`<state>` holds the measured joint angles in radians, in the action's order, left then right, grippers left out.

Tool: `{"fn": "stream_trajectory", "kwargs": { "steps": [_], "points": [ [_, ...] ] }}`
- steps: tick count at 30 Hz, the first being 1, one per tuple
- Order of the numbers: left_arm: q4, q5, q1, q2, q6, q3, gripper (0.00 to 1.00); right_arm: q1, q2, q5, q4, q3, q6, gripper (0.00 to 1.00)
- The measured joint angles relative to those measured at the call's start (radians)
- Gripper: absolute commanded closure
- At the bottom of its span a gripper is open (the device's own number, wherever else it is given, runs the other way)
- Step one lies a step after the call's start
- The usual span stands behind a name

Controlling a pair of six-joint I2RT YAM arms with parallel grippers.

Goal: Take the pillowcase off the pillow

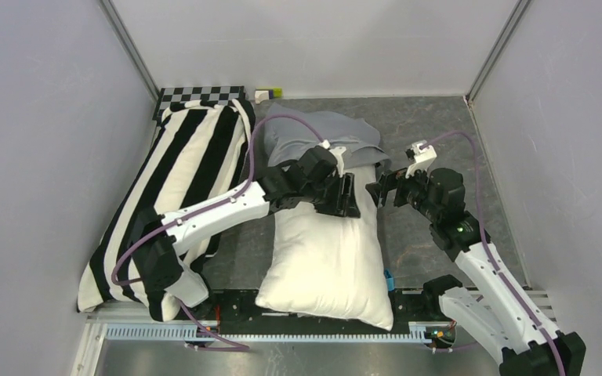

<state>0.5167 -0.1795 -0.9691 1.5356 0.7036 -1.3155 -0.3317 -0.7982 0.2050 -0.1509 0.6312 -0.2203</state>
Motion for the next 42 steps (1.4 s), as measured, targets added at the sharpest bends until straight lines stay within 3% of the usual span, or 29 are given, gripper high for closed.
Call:
{"fn": "stream_trajectory", "kwargs": {
  "steps": [3, 6, 13, 18, 24, 33, 34, 36, 38, 39, 41, 42],
  "points": [
    [0.022, 0.031, -0.016, 0.029, -0.026, -0.085, 0.21, 0.000, 0.032, -0.014, -0.038, 0.026, -0.001, 0.02],
    [0.053, 0.151, -0.019, -0.008, -0.080, -0.122, 0.04, 0.000, 0.037, 0.017, -0.053, 0.043, 0.001, 0.02],
    [0.187, 0.417, 0.026, -0.143, -0.192, -0.133, 0.04, -0.016, 0.003, 0.166, -0.067, 0.048, -0.034, 0.02],
    [0.193, 0.549, 0.126, -0.193, -0.246, -0.085, 0.04, -0.138, -0.058, 0.162, -0.060, 0.089, -0.062, 0.02],
    [0.134, 0.597, 0.189, -0.159, -0.302, 0.023, 0.03, -0.340, -0.159, 0.051, -0.054, 0.174, -0.090, 0.02],
    [0.024, 0.562, 0.240, -0.137, -0.325, 0.116, 0.05, -0.595, -0.321, -0.249, -0.084, 0.275, -0.097, 0.02],
    [0.013, 0.561, 0.252, -0.135, -0.325, 0.121, 0.05, -0.605, -0.336, -0.280, -0.088, 0.273, -0.097, 0.05],
    [-0.008, 0.561, 0.268, -0.132, -0.327, 0.132, 0.05, -0.611, -0.353, -0.324, -0.080, 0.251, -0.097, 0.25],
    [-0.032, 0.562, 0.277, -0.131, -0.327, 0.148, 0.05, -0.611, -0.354, -0.348, -0.061, 0.216, -0.092, 0.66],
    [-0.042, 0.562, 0.279, -0.131, -0.327, 0.157, 0.05, -0.611, -0.351, -0.357, -0.042, 0.191, -0.094, 0.82],
    [-0.062, 0.562, 0.283, -0.131, -0.327, 0.177, 0.05, -0.611, -0.341, -0.366, -0.013, 0.154, -0.092, 0.99],
    [-0.068, 0.562, 0.285, -0.131, -0.327, 0.187, 0.05, -0.611, -0.333, -0.368, 0.000, 0.141, -0.091, 1.00]
  ]
}}
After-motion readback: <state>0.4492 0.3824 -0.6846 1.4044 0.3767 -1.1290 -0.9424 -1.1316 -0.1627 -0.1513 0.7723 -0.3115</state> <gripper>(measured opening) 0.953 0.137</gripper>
